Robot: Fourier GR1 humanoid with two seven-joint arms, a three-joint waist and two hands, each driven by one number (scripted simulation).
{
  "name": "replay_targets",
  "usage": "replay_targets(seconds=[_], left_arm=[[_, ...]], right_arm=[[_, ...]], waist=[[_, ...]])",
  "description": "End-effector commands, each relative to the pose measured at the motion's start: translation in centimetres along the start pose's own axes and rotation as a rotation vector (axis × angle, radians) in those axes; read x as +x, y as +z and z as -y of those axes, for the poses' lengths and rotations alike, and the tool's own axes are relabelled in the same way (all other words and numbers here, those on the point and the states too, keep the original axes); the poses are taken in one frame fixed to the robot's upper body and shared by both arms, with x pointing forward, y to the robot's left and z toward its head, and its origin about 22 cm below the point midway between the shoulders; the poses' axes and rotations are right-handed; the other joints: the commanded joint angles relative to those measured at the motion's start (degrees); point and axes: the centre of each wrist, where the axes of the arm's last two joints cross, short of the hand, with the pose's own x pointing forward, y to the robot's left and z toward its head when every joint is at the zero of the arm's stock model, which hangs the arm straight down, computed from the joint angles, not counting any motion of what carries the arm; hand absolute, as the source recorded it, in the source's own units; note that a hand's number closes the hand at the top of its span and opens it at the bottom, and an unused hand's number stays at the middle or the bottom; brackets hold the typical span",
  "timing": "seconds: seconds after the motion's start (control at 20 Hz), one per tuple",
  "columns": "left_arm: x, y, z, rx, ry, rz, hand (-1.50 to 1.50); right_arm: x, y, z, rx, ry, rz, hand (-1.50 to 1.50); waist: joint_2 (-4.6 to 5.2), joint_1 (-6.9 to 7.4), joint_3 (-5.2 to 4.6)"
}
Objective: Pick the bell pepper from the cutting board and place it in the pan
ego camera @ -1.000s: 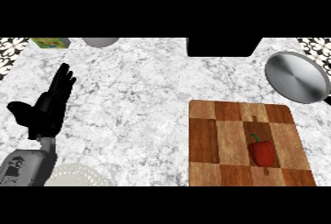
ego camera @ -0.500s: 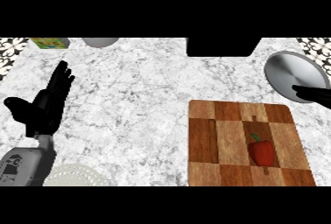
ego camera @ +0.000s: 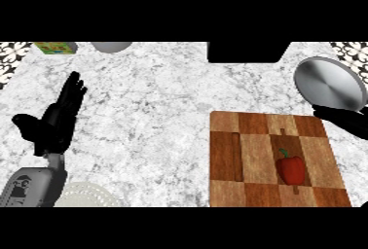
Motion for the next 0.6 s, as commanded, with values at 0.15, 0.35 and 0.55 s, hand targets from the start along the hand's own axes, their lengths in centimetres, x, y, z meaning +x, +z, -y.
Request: replay_targets(seconds=[0.15,0.35,0.55], left_arm=[[0.5,1.4,1.3,0.007,0.003,-0.009,0.00],[-0.2,-0.9,-1.2,0.013,0.002,-0.010,0.00],[-0.7,-0.3,-0.8,0.006,0.010,-0.004,0.00]], right_arm=[[-1.6,-2.8,-1.8,0.067,0.034,-0.085,-1.50],[-2.5,-3.1,-1.8,0.105,0.022,-0.062,-1.50],[-4.6,-2.4,-3.7,0.171,0.026,-0.052,-1.50]], waist=[[0.06,0.53,0.02],[0.07,0.16,0.00],[0.06,0.13,0.02]])
